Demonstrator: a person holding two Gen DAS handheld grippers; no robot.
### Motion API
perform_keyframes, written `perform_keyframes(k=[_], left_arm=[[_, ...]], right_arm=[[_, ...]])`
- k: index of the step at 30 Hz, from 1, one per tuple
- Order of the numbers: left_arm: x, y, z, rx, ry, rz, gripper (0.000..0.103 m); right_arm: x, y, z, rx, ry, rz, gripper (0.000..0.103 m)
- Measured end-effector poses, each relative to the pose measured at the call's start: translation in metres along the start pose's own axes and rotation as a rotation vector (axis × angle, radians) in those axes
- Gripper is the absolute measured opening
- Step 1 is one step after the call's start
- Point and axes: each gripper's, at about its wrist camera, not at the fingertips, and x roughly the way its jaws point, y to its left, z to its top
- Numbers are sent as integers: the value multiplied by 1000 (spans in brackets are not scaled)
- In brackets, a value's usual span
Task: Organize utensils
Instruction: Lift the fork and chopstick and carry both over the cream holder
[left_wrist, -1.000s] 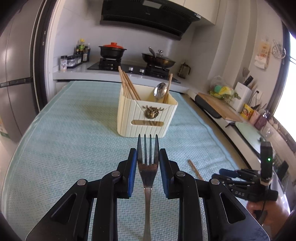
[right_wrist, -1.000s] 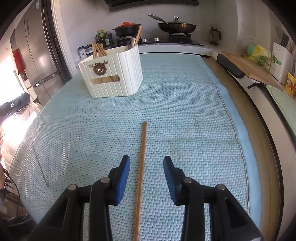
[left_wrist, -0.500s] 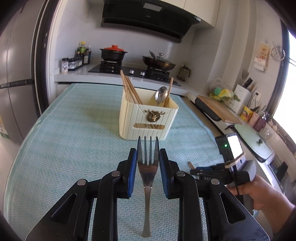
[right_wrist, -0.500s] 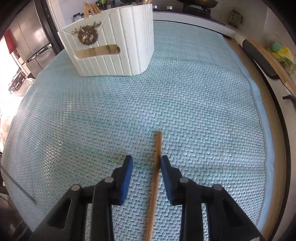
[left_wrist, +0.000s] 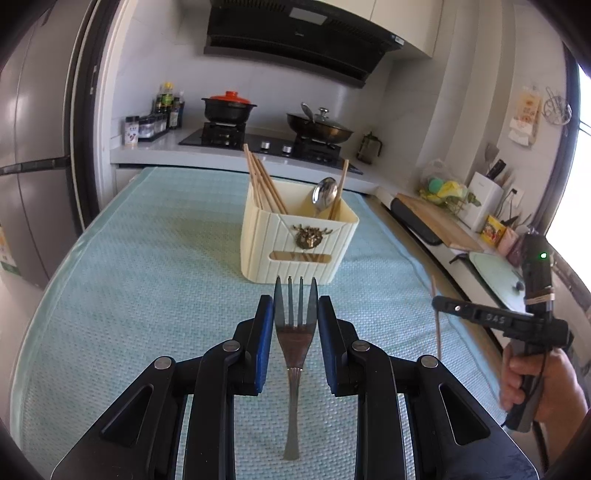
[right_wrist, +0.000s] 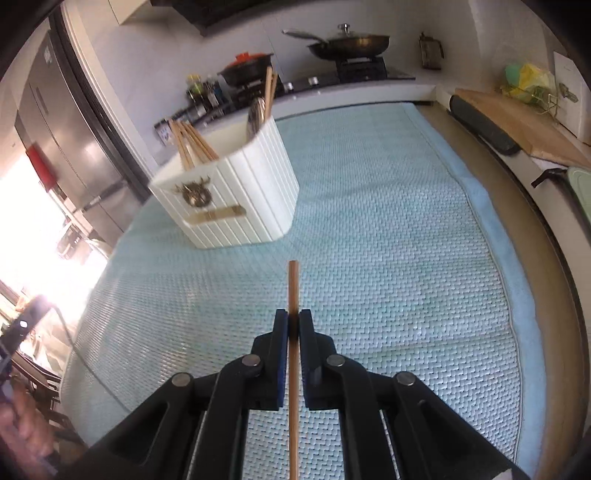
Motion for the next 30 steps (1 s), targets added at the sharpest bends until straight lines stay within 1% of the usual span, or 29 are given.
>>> perform_keyframes(k=[3,7,13,21,26,30], left_arm=[[-7,0,5,0,-17,-3,23],[-8,0,9,3,-29,-8,23],[-10,5,11,-17,-33,-18,23],[-19,5,18,-26,-49,-32,23],[-25,4,32,-22,-65,-52,23],[-31,4,49,-15,-86,-71,23]], right_arm=[[-37,14,0,-31,-87,28,6],[-72,41,-4,-97,-197,35,6],[-100,65,-12,-170,-323,4,6],[-120,78,-4,-195,-407,7,6],[-131,86,4,-220,-450,5,6],[-135,91,14,-238,-472,3,6]])
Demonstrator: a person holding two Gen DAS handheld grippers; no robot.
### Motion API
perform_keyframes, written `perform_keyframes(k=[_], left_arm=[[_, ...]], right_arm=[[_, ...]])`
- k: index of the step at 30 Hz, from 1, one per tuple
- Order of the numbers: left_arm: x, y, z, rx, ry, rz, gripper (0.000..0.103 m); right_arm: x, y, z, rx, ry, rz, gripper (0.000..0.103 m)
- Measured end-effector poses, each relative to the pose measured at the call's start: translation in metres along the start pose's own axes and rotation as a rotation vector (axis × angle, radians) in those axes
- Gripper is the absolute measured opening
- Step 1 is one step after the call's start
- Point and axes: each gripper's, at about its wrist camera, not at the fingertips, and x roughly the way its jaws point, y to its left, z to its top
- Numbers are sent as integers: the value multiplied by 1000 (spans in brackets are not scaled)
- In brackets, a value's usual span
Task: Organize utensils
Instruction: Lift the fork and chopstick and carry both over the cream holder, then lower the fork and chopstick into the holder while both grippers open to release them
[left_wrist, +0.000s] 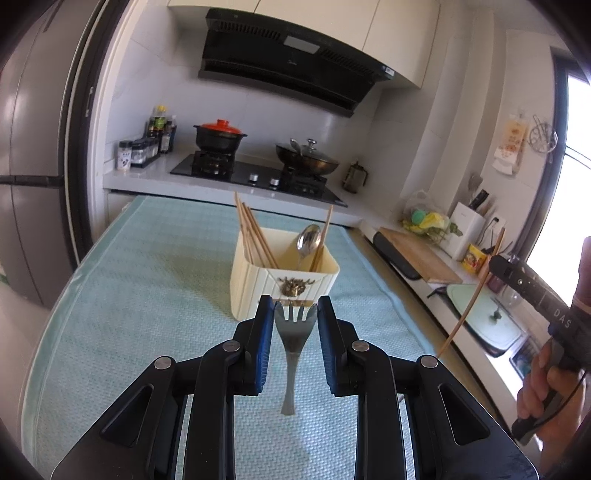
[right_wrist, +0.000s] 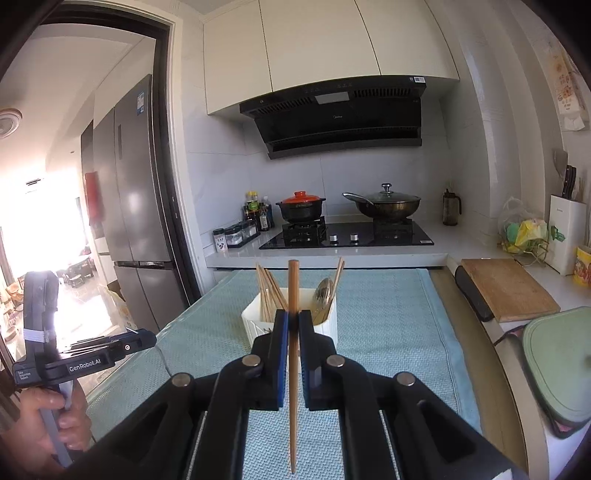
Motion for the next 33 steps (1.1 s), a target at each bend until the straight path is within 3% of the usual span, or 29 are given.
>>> perform_keyframes(k=[8,14,21,26,33], left_arm=[[1,3,58,-9,-37,-55,23],[9,-7,115,50,-121,-32,23],[58,-11,172,76,-157,-6,23],[113,-3,183,57,-117,21,23],[190,14,154,24,42,33,23]], right_arm=[[22,1,31,-11,-9,33,6],[52,-1,73,-10,-54,41,6],[115,1,123,-20,-60,47,6],[164,2,128,-47,-57,33,6],[227,-8,98,-37,35,46,6]])
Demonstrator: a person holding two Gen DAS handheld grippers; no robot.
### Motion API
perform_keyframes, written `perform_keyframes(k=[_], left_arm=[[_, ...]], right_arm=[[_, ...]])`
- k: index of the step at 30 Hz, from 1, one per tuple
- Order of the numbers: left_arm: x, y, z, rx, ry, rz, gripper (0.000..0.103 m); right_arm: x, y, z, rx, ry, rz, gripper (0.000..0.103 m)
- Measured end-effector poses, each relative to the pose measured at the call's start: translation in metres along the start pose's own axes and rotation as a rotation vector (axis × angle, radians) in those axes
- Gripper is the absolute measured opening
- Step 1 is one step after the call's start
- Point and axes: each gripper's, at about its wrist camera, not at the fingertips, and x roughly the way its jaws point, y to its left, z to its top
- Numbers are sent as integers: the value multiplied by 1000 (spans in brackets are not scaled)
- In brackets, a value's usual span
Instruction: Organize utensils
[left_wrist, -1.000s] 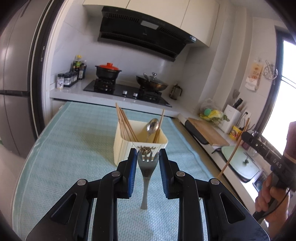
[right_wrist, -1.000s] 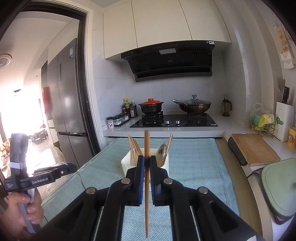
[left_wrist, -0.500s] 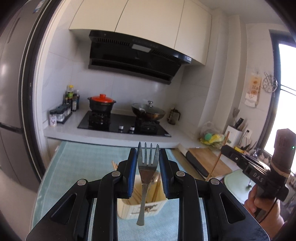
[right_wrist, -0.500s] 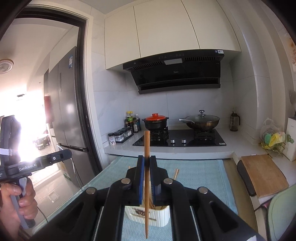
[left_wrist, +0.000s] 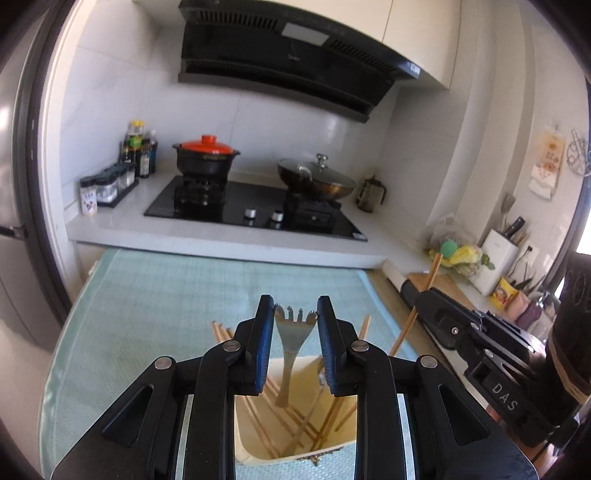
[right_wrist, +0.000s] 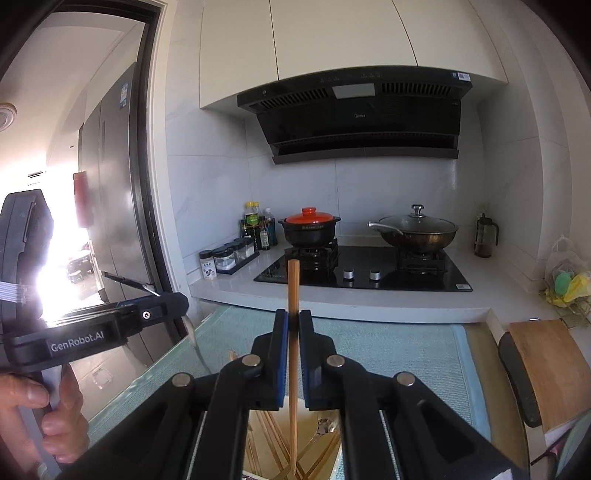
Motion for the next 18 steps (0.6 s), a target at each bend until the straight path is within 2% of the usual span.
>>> perform_keyframes(k=[4,9,11,12,13,14,16,17,18], left_arm=[[36,8,-18,-24,90,1,23],[68,15,-27,-35,163,65,23],[70,20,-26,-45,167,95,37],[67,21,-25,-47,162,113,59],[62,23,-23,-47,142,132,72],[55,24,-22,-43,115,149,75],[36,24,-21,-29,68,169,90],[28,24,-20,-19,45,188,94],[16,22,-22,-5,16,217,100]], right_arm=[[35,-6,-25,25,98,25,6],[79,-17,-51,91,239,48,6],[93,-22,-56,114,288,52,8],[99,-24,-59,128,311,48,8],[103,-26,-60,136,331,40,8],[104,-27,-60,140,335,39,15],[95,-28,-57,137,310,34,43],[88,-28,-54,137,283,31,65],[77,-28,-52,134,254,19,70]])
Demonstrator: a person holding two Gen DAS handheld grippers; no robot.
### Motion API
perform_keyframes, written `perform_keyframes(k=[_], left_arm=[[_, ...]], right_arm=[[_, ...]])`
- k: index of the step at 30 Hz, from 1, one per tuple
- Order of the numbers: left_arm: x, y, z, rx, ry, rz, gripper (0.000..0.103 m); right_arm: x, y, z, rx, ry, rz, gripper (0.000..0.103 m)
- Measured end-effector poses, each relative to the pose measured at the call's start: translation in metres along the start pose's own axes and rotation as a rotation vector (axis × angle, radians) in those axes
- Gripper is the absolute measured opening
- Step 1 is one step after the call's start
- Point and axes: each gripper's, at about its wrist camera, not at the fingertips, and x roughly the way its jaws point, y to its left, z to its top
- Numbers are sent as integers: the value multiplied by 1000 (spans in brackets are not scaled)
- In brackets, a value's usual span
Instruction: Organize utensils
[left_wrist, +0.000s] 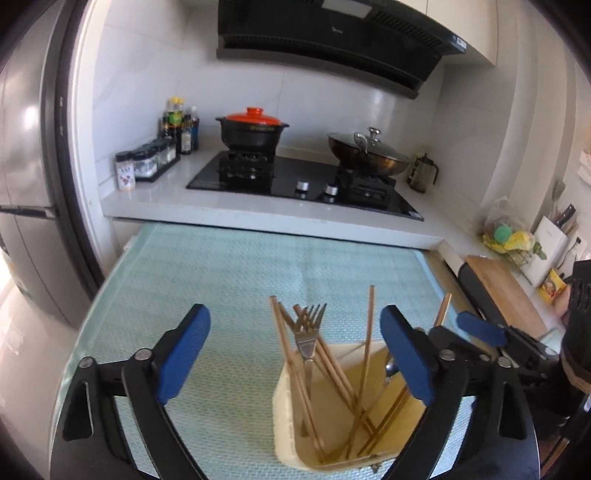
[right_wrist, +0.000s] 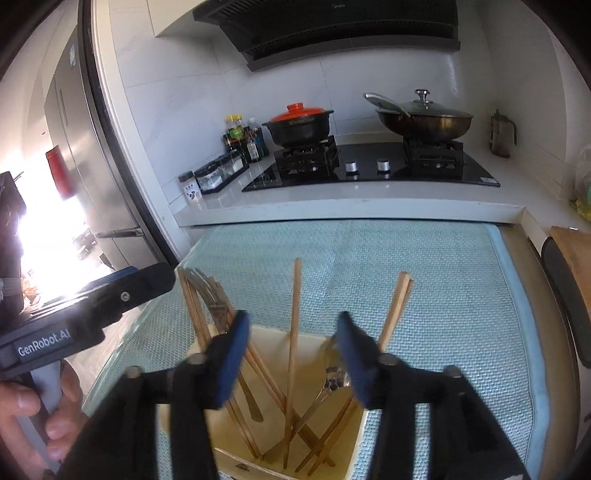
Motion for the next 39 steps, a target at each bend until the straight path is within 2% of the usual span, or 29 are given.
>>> perform_keyframes(k=[4,7,12,15,19,28,36,39], left_arm=[[-43,-6,-14,69,-107,103,103],[-75,-16,-33,119,-160,164,103],[-116,-30,-65,150,-163,142,103],[-140,-34,-81,144,-154,127,103],[-165,-42,-97,163,-162,149,103],[-208,-36,-132,134,-89,145,103],[-240,-32,-152,119,-48,123,103],[-248,-30,-154,104,-49,141,103]], right_arm=[[-41,7,-3,-39,-52,-56,70],[-76,16,-17,-74,-90,-98,83],[-134,35,-46,-127,-155,-149,90],[-160,47,-64,-144,-166,-181,94],[-189,60,-86,-148,-169,-182,102],[-239,85,-122,-126,-191,-203,103],[-265,111,-148,-144,-160,-165,103],[-270,117,-151,-162,-150,-170,103]])
